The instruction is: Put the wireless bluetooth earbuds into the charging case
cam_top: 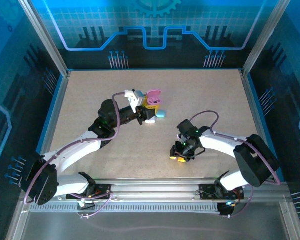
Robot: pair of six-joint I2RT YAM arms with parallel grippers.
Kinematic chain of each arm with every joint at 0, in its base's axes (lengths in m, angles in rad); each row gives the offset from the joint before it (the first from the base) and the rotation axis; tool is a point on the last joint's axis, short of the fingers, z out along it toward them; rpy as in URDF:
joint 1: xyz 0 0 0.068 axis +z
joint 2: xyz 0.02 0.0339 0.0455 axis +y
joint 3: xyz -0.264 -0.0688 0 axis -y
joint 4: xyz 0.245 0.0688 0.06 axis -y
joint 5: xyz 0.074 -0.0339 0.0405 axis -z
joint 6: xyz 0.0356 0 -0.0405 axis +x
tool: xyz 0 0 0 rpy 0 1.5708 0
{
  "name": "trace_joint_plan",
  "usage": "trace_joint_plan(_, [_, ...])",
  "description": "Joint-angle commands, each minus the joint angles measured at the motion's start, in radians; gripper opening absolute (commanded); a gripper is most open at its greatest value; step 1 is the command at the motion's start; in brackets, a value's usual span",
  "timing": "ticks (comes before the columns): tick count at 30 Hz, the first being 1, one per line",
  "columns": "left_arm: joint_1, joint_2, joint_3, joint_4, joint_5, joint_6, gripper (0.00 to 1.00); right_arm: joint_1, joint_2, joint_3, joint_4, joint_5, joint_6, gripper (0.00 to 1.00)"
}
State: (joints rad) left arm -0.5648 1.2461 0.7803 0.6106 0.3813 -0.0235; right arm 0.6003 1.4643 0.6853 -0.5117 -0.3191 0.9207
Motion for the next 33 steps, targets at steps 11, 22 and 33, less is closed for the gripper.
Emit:
trace_joint_plan(11, [0.006, 0.013, 0.002, 0.017, -0.005, 0.021, 0.30, 0.016, 0.042, 0.055, 0.034, 0.014, -0.011, 0.38])
trace_joint_plan(22, [0.009, 0.012, -0.001, 0.011, -0.007, 0.024, 0.30, 0.030, 0.120, 0.102, 0.035, -0.014, -0.039, 0.38])
trace_joint_plan(33, [0.010, 0.008, -0.003, 0.019, -0.005, 0.017, 0.30, 0.059, 0.121, 0.131, 0.062, -0.020, -0.056, 0.36])
